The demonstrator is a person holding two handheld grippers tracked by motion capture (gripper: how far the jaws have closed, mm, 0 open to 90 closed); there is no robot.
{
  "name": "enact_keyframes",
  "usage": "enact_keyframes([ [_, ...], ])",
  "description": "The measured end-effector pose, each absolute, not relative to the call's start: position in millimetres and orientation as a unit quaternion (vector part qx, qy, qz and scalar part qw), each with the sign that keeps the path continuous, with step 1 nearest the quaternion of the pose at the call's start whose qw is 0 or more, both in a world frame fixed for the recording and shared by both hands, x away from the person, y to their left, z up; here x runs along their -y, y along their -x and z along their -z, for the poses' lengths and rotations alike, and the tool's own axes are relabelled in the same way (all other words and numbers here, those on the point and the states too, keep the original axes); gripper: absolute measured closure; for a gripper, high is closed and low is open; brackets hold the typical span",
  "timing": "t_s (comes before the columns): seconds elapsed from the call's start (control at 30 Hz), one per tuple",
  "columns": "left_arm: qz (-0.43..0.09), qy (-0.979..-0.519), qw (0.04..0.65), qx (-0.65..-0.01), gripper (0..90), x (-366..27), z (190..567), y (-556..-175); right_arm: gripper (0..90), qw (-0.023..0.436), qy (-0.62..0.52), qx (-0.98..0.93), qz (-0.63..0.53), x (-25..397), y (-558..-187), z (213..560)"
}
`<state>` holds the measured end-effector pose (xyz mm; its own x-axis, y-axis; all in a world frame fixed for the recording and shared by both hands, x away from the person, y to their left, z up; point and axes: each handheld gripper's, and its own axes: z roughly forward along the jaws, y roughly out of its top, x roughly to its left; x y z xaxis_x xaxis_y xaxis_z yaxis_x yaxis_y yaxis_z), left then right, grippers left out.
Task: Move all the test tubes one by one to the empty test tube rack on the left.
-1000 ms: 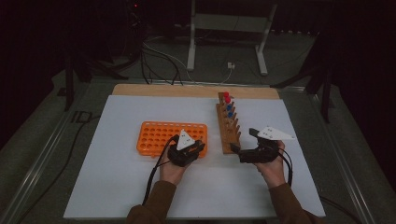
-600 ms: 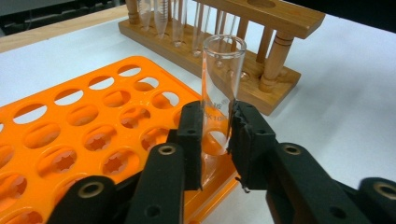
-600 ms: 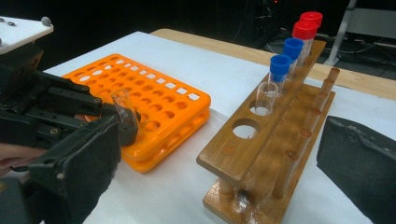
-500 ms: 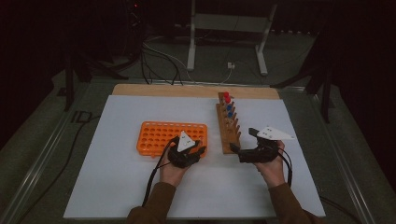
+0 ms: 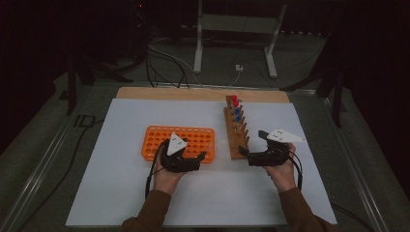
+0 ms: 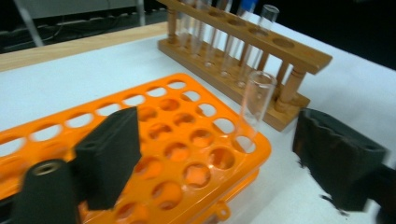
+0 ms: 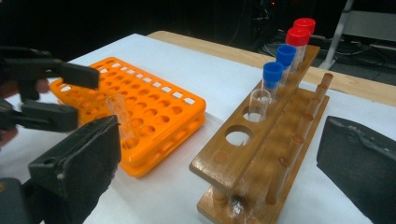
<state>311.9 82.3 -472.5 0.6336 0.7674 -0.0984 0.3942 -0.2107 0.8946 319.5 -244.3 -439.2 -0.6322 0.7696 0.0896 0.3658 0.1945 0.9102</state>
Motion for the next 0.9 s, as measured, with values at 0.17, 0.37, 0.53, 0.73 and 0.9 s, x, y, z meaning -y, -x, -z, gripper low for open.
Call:
enact_keyframes([
  [0.17, -0.206, -0.739, 0.503, -0.398, 0.9, -100.5, 464.0, -306.0, 0.0, 0.204, -0.377, -0.748, -0.506, 242.1, -324.8, 433.6],
  [0.37, -0.219, -0.733, 0.5, -0.406, 1.0, -115.9, 460.5, -299.0, 0.0, 0.206, -0.377, -0.749, -0.503, 239.1, -334.1, 428.9],
  [0.53, -0.212, -0.73, 0.508, -0.404, 0.9, -121.5, 459.7, -295.0, 0.0, 0.209, -0.38, -0.754, -0.493, 235.0, -345.4, 427.2],
  [0.73, -0.221, -0.729, 0.51, -0.4, 0.4, -125.7, 459.8, -292.6, 2.6, 0.205, -0.387, -0.756, -0.487, 231.3, -357.0, 428.4],
  [0.9, -0.223, -0.726, 0.506, -0.409, 0.4, -130.4, 464.3, -292.8, 5.8, 0.195, -0.397, -0.76, -0.476, 229.1, -369.1, 434.5],
])
